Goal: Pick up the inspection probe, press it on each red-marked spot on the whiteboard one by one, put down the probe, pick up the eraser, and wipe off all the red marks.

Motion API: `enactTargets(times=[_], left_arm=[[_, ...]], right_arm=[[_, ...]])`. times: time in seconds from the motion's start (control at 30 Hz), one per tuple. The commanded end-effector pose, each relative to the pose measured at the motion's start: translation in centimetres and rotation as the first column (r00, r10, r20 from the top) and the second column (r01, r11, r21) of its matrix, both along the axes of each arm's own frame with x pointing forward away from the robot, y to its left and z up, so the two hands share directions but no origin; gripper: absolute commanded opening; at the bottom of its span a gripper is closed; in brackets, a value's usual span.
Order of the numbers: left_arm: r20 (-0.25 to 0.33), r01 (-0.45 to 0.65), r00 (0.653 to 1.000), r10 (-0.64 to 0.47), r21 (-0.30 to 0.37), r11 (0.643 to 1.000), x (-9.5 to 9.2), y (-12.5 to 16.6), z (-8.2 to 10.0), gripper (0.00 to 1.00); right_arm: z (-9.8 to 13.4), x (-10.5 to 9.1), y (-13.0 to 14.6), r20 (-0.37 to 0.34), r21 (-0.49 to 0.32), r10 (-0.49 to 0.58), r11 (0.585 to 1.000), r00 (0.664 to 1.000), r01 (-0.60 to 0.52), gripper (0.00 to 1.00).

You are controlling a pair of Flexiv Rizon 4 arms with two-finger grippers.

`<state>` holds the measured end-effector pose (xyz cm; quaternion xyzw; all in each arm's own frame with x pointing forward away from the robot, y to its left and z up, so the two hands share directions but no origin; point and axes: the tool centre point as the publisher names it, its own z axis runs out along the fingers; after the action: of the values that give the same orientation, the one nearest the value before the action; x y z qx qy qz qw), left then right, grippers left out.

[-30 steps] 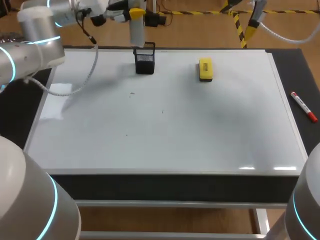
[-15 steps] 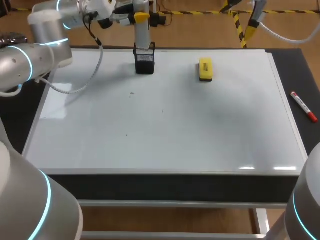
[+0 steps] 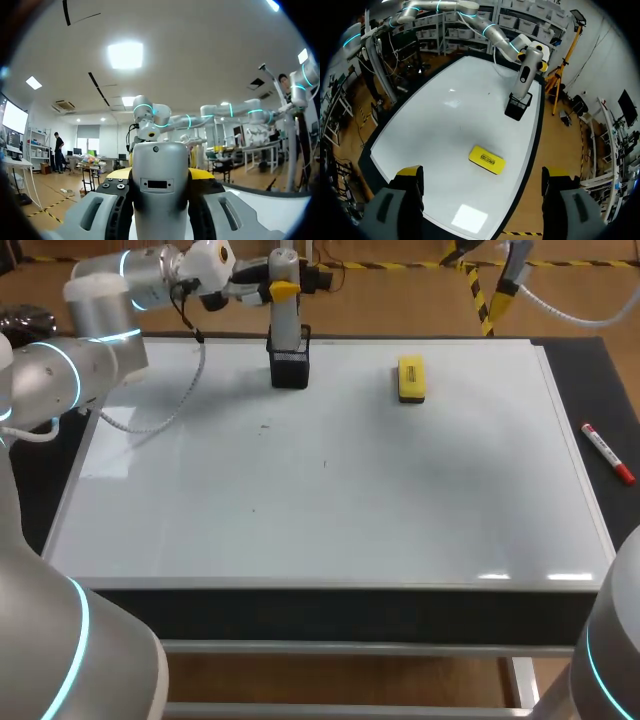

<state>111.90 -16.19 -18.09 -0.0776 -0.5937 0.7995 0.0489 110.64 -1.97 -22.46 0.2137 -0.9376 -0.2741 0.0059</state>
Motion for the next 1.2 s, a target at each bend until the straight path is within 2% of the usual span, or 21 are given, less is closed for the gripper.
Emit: enactTargets(times=[0.03,0.43,0.87,1.2], left_arm=[[0.017,0.064,0.998,-0.063,-0.025,0.998,0.7,-0.1,-1.3,0.00],[0.074,0.045,0.996,-0.040,-0.056,0.997,1.3,-0.6,-3.6,0.00],[0.063,0.045,0.997,-0.042,-0.055,0.997,2.0,-0.7,-6.1,0.00],[0.055,0.035,0.998,-0.031,-0.063,0.997,2.3,-0.2,-7.0,0.00]], right_arm=[[0.1,0.1,-0.1,-0.002,-0.005,0.003,1.000,1.000,-0.003,1.00],[0.1,0.1,-0.1,-0.002,-0.005,0.003,1.000,1.000,-0.003,1.00],[0.1,0.1,-0.1,-0.002,-0.005,0.003,1.000,1.000,-0.003,1.00],[0.1,0.1,-0.1,-0.002,-0.005,0.003,1.000,1.000,-0.003,1.00]])
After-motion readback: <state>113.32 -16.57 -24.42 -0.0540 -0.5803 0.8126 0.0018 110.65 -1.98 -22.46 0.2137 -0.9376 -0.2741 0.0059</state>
